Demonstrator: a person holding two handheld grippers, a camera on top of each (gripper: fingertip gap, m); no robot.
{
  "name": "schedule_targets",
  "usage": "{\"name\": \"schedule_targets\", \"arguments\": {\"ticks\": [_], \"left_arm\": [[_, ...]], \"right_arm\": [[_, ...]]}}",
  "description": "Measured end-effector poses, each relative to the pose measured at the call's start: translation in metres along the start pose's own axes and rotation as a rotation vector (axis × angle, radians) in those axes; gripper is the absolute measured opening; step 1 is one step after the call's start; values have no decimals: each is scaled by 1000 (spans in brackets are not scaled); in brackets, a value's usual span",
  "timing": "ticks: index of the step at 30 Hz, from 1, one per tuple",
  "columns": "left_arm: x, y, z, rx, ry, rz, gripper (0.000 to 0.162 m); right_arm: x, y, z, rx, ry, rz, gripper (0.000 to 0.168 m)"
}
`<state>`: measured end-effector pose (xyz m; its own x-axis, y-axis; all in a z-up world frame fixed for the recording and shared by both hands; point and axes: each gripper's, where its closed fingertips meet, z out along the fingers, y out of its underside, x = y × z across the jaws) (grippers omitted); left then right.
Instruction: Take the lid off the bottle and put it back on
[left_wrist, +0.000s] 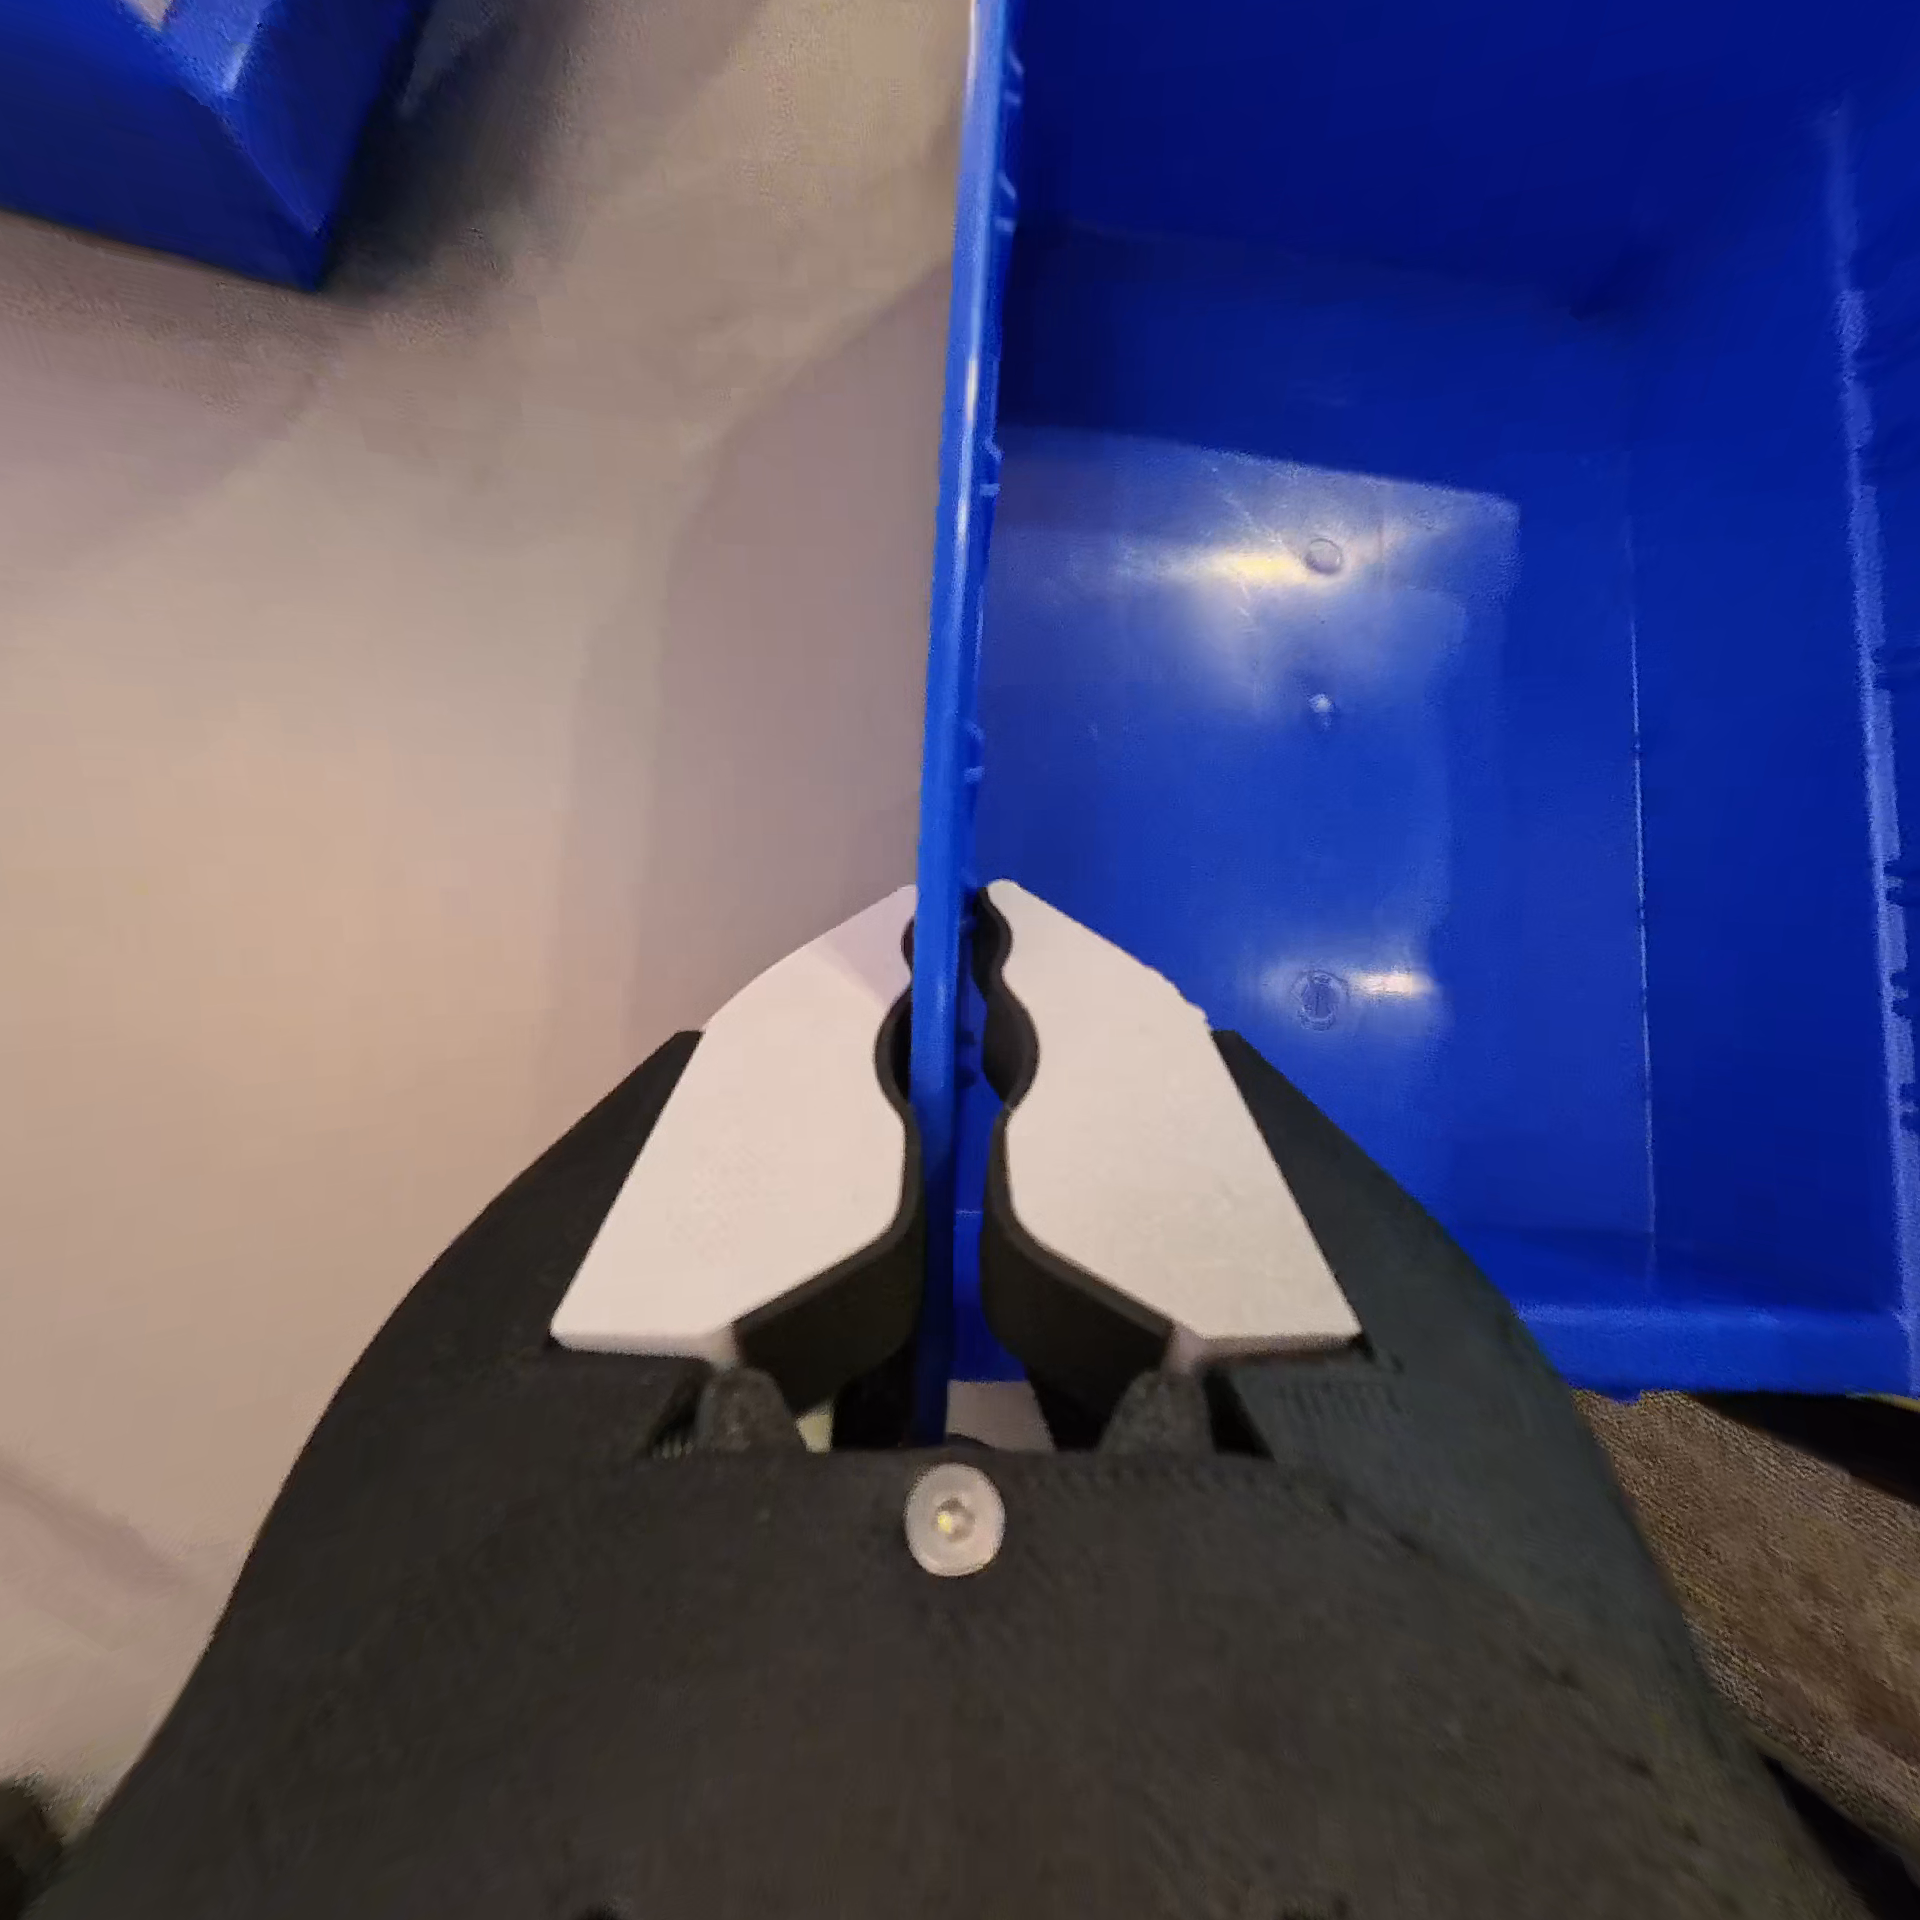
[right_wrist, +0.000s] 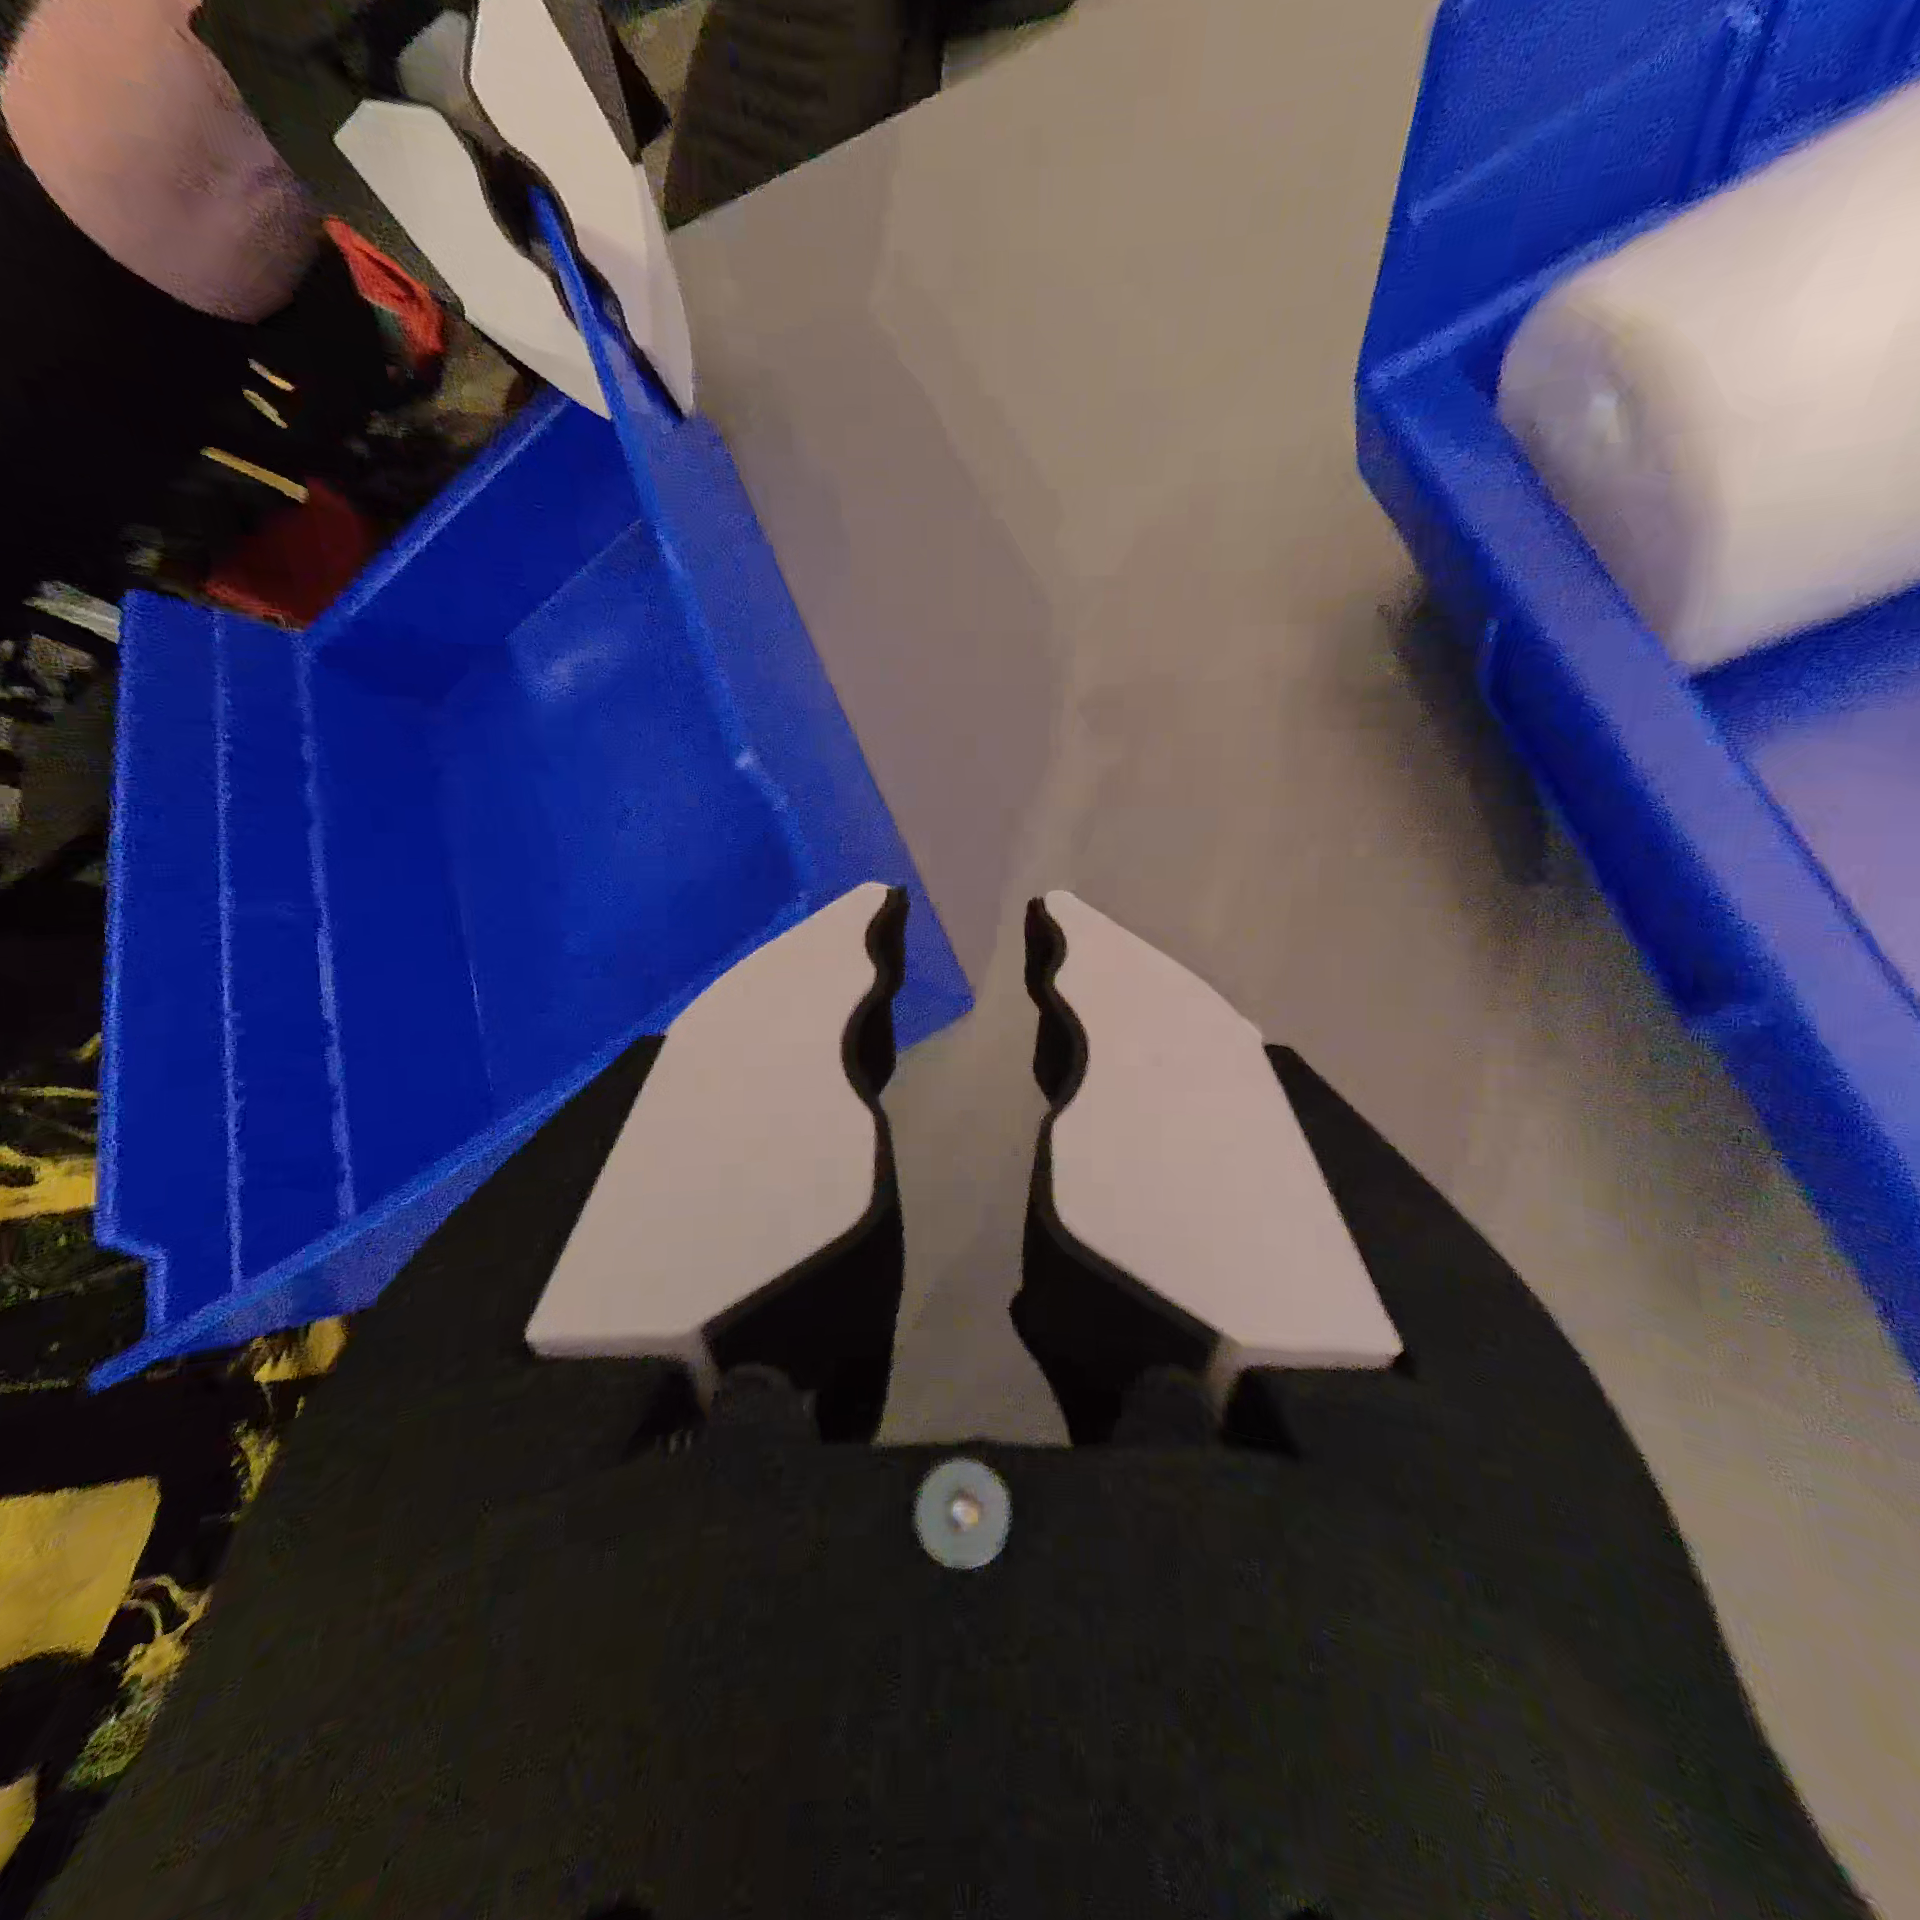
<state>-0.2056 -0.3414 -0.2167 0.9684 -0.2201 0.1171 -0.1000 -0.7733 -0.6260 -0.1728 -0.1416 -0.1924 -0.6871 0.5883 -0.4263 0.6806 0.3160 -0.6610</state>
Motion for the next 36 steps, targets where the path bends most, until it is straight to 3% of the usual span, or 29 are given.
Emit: {"name": "schedule_targets", "arguments": {"ticks": [1,8,10,12,16,19,20,27,31,36], "left_arm": [[4,-9,8,-2,2,4,6],[31,-101,86,13,-33,-18,5],[39,-133,113,31,-43,-65,5],[47,-167,141,50,-65,-81,5],[70,-238,199,131,-21,-227,8],[90,-285,241,186,0,-272,9],[95,-299,253,209,-3,-290,9],[154,-368,311,336,100,-375,29],[172,-401,334,340,183,-413,46],[178,-449,373,362,221,-435,65]], "right_arm": [[-9,16,-18,4,31,11,28],[-82,142,-146,94,250,186,66],[-99,174,-180,121,407,216,80],[-115,197,-211,187,591,204,81],[-157,227,-217,258,704,216,86],[-147,261,-225,288,846,377,101],[-145,267,-235,357,868,425,98],[-97,351,-295,432,895,715,108],[-58,377,-361,436,881,734,68],[9,399,-431,334,789,744,44]]}}
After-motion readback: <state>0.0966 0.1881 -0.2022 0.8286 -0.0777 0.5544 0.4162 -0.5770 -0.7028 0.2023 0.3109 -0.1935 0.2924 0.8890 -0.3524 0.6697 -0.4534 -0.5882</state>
